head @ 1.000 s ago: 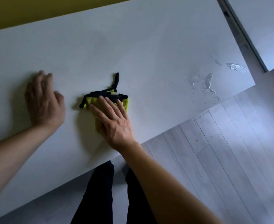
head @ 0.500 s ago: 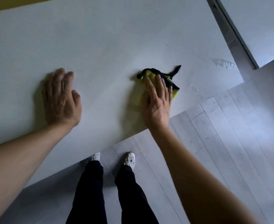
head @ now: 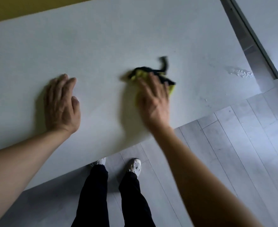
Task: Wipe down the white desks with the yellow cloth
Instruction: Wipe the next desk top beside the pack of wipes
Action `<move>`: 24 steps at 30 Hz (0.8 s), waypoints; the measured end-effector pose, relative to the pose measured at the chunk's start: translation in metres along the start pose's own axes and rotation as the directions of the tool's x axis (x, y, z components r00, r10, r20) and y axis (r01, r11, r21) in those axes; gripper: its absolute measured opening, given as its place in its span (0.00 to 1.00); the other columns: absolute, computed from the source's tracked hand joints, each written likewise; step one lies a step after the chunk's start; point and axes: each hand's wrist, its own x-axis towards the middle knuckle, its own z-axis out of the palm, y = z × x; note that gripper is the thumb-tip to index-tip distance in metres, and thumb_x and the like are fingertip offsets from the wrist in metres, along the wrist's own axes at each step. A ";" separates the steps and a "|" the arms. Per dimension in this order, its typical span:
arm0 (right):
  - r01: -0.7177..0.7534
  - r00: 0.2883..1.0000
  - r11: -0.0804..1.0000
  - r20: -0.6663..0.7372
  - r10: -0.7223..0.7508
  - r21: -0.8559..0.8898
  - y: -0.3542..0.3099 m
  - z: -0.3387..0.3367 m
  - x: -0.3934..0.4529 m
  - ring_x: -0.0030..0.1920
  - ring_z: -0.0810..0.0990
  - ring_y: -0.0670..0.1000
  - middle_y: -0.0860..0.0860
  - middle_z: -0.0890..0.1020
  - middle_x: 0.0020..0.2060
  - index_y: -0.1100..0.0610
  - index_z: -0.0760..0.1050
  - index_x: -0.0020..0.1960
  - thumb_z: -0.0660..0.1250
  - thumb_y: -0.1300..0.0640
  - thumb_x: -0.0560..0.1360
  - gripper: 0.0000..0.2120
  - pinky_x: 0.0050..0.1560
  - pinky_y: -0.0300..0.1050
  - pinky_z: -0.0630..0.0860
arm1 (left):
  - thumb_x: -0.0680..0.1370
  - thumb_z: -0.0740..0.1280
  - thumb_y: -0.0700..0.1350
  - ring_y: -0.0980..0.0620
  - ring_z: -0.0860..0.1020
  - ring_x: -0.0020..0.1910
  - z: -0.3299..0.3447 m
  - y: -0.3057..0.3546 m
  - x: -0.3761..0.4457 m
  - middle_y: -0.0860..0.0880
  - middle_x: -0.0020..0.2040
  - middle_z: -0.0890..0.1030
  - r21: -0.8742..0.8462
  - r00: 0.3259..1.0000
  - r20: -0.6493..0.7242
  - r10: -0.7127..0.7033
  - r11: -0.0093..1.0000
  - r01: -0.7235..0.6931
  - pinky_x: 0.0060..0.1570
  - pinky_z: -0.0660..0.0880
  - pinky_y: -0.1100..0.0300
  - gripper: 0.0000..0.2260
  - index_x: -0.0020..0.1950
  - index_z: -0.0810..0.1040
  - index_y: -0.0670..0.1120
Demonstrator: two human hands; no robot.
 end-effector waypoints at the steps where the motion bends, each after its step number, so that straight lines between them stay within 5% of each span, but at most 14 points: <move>1: -0.067 0.997 0.998 -0.038 0.066 -0.019 0.023 -0.010 0.006 0.78 0.63 0.56 0.57 0.69 0.76 0.50 0.73 0.73 0.62 0.55 0.76 0.25 0.79 0.58 0.55 | 0.81 0.56 0.42 0.36 0.64 0.79 0.000 0.000 0.000 0.41 0.80 0.67 0.001 1.000 0.005 -0.006 1.000 0.006 0.81 0.54 0.44 0.25 0.79 0.69 0.44; 7: -0.288 0.947 0.957 -0.164 0.278 -0.040 0.020 -0.008 0.021 0.78 0.63 0.59 0.59 0.67 0.76 0.52 0.72 0.74 0.61 0.57 0.77 0.25 0.78 0.62 0.54 | 0.80 0.56 0.42 0.37 0.63 0.79 0.000 0.002 0.000 0.41 0.80 0.67 0.017 1.000 0.005 -0.025 1.000 0.025 0.81 0.54 0.44 0.25 0.79 0.69 0.44; 11: 0.013 0.999 0.999 0.036 -0.015 0.041 -0.070 0.027 -0.003 0.80 0.59 0.58 0.59 0.65 0.78 0.54 0.70 0.76 0.62 0.53 0.77 0.27 0.79 0.62 0.52 | 0.81 0.57 0.43 0.36 0.63 0.79 0.000 0.002 -0.002 0.38 0.79 0.67 0.008 0.995 -0.028 -0.096 0.995 0.096 0.79 0.58 0.43 0.25 0.79 0.69 0.42; 14: 0.189 0.961 0.981 0.195 -0.195 0.047 -0.126 0.043 -0.027 0.81 0.54 0.55 0.56 0.60 0.80 0.50 0.64 0.79 0.61 0.48 0.82 0.26 0.80 0.59 0.49 | 0.79 0.58 0.43 0.35 0.65 0.78 0.000 -0.001 -0.002 0.37 0.78 0.68 0.015 0.987 -0.050 -0.150 0.988 0.150 0.78 0.59 0.40 0.26 0.78 0.70 0.41; 17: 0.268 0.935 0.959 0.215 -0.282 0.093 -0.108 0.034 -0.035 0.81 0.56 0.54 0.55 0.61 0.80 0.50 0.64 0.79 0.64 0.49 0.80 0.28 0.80 0.59 0.51 | 0.79 0.58 0.43 0.36 0.65 0.78 0.000 0.000 -0.001 0.37 0.79 0.68 0.010 0.990 -0.037 -0.139 0.990 0.139 0.79 0.58 0.42 0.26 0.78 0.70 0.41; 24: -0.186 0.982 0.981 -0.026 0.185 -0.057 0.026 -0.041 -0.078 0.80 0.60 0.55 0.58 0.65 0.78 0.53 0.71 0.75 0.59 0.58 0.81 0.22 0.76 0.66 0.58 | 0.81 0.58 0.42 0.36 0.64 0.79 -0.001 0.006 -0.001 0.38 0.79 0.67 0.050 0.986 -0.032 -0.163 0.985 0.164 0.79 0.58 0.41 0.25 0.79 0.68 0.41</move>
